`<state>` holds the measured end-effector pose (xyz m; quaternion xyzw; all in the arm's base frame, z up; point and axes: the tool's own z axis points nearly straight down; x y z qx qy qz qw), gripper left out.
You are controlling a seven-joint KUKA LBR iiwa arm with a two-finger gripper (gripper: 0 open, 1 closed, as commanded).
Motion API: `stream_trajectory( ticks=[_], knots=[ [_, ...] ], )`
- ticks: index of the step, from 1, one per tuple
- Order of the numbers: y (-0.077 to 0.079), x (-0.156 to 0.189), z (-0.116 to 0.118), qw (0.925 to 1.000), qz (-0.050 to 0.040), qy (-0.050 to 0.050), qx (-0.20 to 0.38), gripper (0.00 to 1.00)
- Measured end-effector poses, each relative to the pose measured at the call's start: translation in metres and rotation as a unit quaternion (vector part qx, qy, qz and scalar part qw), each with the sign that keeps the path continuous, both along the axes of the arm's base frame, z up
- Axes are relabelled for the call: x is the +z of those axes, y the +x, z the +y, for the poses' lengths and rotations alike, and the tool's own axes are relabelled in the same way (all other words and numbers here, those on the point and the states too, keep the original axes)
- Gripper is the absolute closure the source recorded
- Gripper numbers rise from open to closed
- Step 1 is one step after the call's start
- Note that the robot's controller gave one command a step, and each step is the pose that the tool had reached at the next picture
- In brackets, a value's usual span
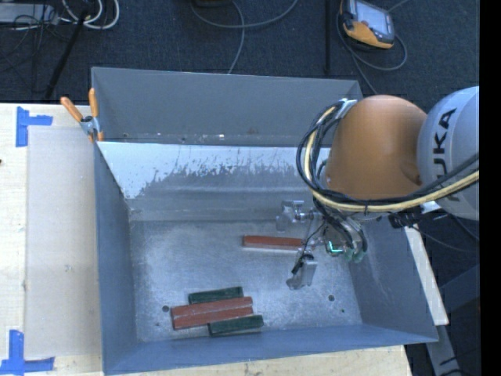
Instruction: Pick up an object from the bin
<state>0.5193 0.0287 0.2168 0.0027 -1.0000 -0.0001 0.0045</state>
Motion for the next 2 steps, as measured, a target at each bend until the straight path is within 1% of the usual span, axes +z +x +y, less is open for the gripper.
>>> stream_trajectory(
  ticks=[1,2],
  knots=[
    [0.0738,-0.1475,-0.0171,0.9999,-0.0025,0.0,0.011,0.0],
    [0.0748,-0.1429,-0.0169,0.9999,-0.0048,0.0,0.01,1.0]
  ],
)
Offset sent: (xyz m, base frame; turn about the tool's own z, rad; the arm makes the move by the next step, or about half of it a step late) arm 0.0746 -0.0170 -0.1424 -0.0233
